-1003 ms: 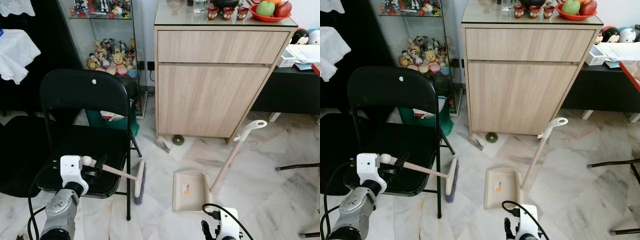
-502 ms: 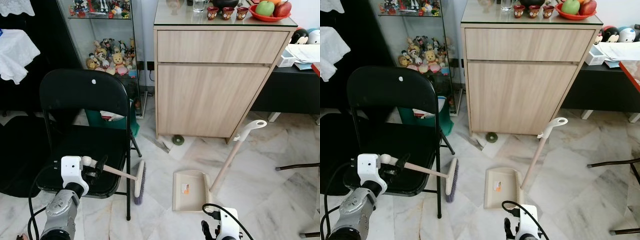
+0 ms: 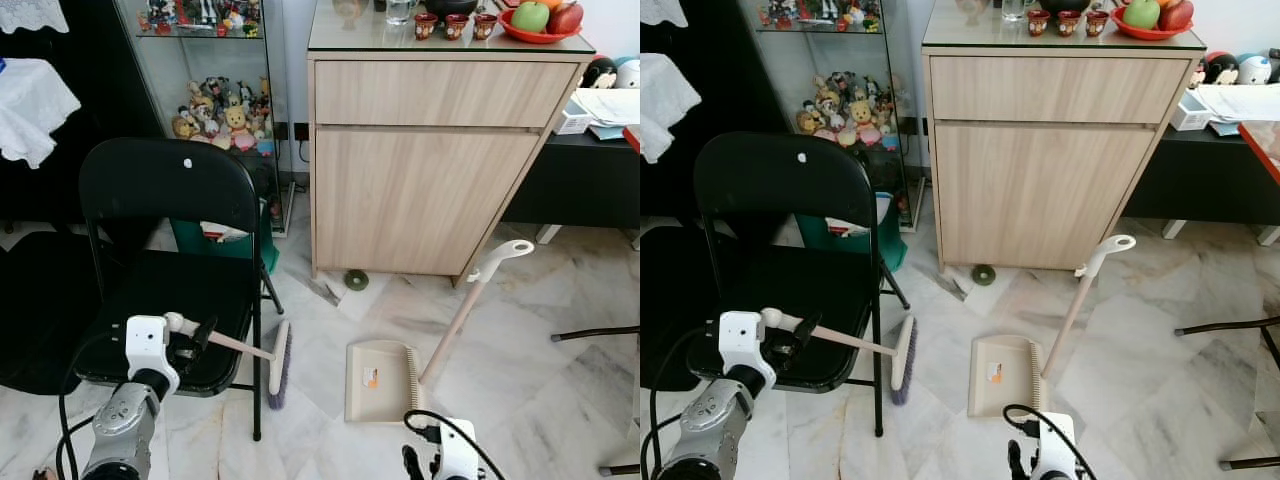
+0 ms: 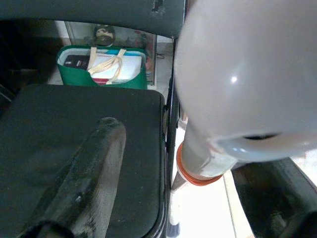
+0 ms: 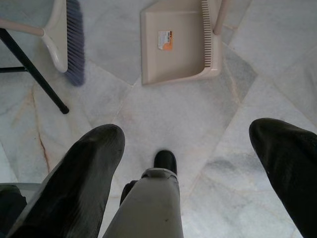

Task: Sweep floor

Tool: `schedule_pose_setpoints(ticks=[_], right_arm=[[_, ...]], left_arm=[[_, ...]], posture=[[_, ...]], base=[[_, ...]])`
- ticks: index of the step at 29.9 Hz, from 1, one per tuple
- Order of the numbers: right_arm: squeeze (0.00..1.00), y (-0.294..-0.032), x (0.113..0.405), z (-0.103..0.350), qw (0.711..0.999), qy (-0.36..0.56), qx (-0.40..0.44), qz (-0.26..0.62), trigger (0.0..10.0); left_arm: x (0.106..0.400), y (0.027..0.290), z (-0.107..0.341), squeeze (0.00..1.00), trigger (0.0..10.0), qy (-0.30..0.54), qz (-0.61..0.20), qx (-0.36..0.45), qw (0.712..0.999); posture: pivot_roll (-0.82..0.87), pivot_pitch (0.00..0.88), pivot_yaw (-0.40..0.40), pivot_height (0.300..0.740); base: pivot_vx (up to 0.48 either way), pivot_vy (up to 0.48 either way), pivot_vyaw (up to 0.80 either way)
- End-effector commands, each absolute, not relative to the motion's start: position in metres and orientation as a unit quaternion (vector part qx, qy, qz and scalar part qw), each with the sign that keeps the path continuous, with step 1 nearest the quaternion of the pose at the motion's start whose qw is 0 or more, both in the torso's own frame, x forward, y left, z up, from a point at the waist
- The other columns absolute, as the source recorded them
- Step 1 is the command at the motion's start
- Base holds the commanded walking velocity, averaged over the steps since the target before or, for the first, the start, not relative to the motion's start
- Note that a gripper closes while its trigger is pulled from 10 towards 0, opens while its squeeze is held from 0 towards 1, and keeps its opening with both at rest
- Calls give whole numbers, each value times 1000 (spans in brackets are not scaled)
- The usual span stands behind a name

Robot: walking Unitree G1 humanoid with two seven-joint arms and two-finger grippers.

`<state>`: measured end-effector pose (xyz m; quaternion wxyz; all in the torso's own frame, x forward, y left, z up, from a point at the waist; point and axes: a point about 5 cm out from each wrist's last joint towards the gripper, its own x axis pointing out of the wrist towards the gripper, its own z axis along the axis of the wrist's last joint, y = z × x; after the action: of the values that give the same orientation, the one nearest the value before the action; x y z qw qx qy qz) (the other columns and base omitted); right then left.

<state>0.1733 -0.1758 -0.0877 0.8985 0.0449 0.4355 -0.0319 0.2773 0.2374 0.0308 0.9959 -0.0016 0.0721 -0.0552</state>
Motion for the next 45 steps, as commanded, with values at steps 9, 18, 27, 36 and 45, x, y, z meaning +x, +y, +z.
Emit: schedule_pose_setpoints(ticks=[9,18,27,36,45], right_arm=[[0,-176,167,-91,892,448,46,-34,10000],[0,-176,167,-91,892,448,46,-33,10000],[0,-179,169,-90,894,445,43,-35,10000],[0,-189,196,-74,918,393,26,-43,10000],[0,-196,278,-8,976,215,12,-44,10000]], left_arm=[[276,237,30,0,0,75,-52,1,996],[277,235,29,0,0,75,-52,-2,996],[278,233,29,0,0,74,-53,-4,996],[280,229,28,0,2431,75,-51,-9,996],[283,223,28,0,10000,79,-52,-13,995]], posture=[[-35,87,-6,740],[-35,87,-6,740],[-46,83,-11,740],[-69,74,-21,740],[-112,60,-30,740]], base=[[0,0,0],[0,0,0],[0,0,0],[0,0,0],[0,0,0]])
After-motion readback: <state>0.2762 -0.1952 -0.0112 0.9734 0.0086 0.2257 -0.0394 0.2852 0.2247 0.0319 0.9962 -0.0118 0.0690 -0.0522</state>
